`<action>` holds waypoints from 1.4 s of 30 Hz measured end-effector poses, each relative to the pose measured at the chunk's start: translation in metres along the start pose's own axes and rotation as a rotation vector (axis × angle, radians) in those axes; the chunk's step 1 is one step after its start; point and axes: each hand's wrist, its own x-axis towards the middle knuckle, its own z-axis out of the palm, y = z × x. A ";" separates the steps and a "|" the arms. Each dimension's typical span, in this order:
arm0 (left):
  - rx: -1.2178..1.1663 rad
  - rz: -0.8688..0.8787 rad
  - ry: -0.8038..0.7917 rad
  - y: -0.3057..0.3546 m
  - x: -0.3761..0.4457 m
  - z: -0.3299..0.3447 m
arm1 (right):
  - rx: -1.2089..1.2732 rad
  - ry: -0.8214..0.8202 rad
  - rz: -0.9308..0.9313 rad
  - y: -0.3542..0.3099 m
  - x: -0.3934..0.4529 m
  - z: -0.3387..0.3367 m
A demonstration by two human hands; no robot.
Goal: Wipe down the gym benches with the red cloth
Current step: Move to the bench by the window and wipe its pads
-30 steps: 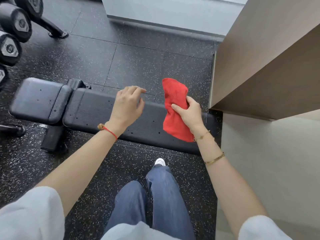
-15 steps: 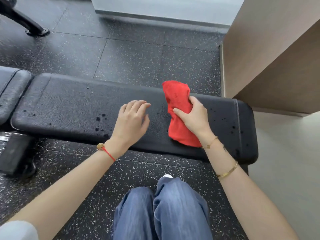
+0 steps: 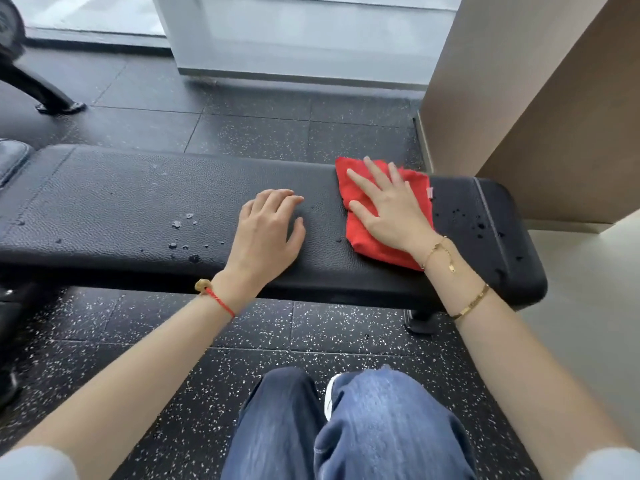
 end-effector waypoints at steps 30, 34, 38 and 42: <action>-0.021 0.019 0.047 -0.005 -0.015 0.016 | 0.002 0.053 0.189 -0.003 -0.012 0.022; -0.021 0.015 0.041 -0.004 -0.014 0.016 | 0.045 0.041 -0.017 -0.037 -0.032 0.036; -0.024 0.028 0.040 -0.006 -0.014 0.015 | 0.062 0.075 -0.059 -0.015 -0.071 0.034; -0.018 0.035 0.038 -0.005 -0.015 0.015 | 0.055 0.084 0.195 0.032 -0.056 0.019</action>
